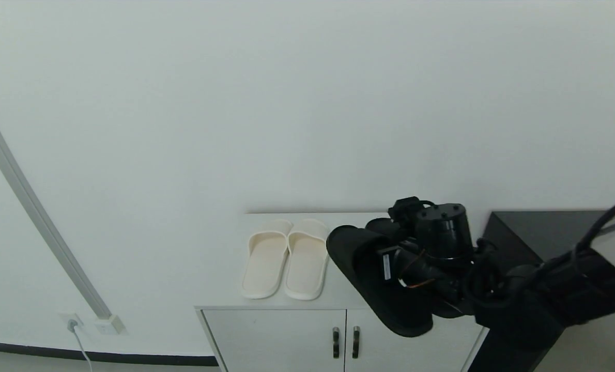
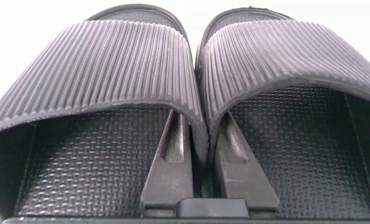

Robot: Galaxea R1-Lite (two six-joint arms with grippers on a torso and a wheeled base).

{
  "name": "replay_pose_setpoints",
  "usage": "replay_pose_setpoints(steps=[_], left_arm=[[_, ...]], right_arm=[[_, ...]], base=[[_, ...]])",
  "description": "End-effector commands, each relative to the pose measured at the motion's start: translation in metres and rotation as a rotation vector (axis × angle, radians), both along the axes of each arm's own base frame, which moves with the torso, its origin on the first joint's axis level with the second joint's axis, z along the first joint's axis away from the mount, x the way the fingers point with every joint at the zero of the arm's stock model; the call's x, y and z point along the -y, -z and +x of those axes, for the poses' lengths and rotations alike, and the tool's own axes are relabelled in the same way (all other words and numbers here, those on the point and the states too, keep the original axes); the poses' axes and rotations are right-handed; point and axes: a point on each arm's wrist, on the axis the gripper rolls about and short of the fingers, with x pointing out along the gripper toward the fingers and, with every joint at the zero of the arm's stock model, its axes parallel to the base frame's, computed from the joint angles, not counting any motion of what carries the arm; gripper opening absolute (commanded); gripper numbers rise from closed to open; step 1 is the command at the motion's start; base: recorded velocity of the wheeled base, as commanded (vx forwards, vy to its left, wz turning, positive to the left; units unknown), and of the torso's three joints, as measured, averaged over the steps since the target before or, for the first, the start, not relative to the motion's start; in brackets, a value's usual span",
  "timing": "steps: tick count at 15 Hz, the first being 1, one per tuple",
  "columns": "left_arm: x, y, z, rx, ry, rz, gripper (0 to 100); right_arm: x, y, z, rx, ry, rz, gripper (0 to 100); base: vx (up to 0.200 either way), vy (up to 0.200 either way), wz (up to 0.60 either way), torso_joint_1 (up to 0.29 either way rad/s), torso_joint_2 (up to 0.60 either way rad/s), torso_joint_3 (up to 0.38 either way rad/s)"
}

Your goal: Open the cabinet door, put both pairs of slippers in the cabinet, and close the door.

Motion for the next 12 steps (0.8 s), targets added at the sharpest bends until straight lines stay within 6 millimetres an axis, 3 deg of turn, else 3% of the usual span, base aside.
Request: replay_pose_setpoints(steps=[1, 6, 12], left_arm=[[0.000, 0.000, 0.000, 0.000, -0.002, -0.002, 0], [0.000, 0.000, 0.000, 0.000, 0.001, -0.002, 0], [0.000, 0.000, 0.000, 0.000, 0.001, -0.002, 0]], right_arm=[[0.028, -0.034, -0.043, 0.034, -0.146, 0.074, 0], [0.059, -0.040, -0.090, -0.014, -0.403, 0.137, 0], [0.053, -0.027, -0.089, -0.047, -0.438, 0.093, 0]], base=[[0.000, 0.000, 0.00, 0.000, 0.00, 0.000], [0.000, 0.000, 0.00, 0.000, 0.00, 0.000], [0.000, 0.000, 0.00, 0.000, 0.00, 0.000]])
